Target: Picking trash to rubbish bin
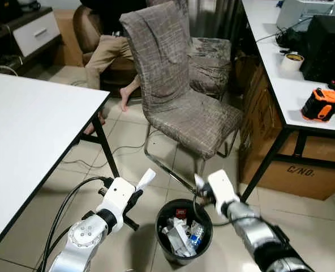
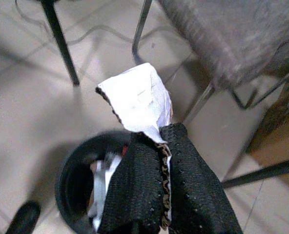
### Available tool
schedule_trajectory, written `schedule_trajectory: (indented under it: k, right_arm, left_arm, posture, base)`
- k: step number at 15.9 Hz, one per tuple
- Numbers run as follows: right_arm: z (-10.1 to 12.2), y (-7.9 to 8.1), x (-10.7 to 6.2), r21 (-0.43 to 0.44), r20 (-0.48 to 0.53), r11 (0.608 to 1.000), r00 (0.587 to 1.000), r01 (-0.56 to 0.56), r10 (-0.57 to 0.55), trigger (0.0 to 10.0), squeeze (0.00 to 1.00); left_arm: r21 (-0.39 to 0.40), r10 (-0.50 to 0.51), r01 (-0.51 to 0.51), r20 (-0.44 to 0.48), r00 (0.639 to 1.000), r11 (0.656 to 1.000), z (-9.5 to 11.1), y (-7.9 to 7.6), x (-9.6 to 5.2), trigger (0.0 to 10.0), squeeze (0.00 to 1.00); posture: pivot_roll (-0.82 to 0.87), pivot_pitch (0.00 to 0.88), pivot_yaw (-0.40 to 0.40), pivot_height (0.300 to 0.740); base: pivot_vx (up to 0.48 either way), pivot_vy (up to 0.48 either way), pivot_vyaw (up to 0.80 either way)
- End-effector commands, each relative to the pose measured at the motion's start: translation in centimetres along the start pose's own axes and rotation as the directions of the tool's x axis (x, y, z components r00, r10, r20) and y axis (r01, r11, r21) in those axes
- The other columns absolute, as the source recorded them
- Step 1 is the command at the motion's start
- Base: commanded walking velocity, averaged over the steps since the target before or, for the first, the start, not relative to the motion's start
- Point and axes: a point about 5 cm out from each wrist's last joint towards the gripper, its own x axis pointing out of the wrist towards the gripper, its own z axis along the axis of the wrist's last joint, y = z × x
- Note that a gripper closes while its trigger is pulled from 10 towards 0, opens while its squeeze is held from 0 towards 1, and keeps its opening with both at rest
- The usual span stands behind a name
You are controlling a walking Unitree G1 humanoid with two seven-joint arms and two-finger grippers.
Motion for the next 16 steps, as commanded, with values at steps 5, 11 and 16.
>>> schedule_trajectory:
  k: [5,11,16]
  right_arm:
    - [-0.1,-0.3,0.3,0.067,0.007,0.998,1.0,-0.002,0.002,10.0,1.0]
    - [-0.2,-0.9,0.2,0.063,0.021,0.997,0.999,0.035,-0.037,10.0,1.0]
    - [-1.4,-1.2,-4.7,0.029,0.117,0.999,0.993,-0.018,0.014,10.0,0.0]
  left_arm:
    - [-0.005,-0.006,0.006,0.007,1.0,1.0,0.6,-0.2,-0.1,10.0,0.0]
    - [0.0,-0.009,0.009,0.01,1.0,1.0,0.7,-0.3,0.3,10.0,0.0]
    - [0.018,-0.24,0.242,-0.071,0.968,0.97,-0.7,-4.6,5.8,10.0,0.0]
  posture:
    - [-0.02,0.065,0.012,0.74]
    - [-0.03,0.067,0.02,0.74]
    - [-0.13,0.08,0.041,0.74]
  base:
    - [0.0,0.0,0.0]
    - [0.0,0.0,0.0]
    - [0.0,0.0,0.0]
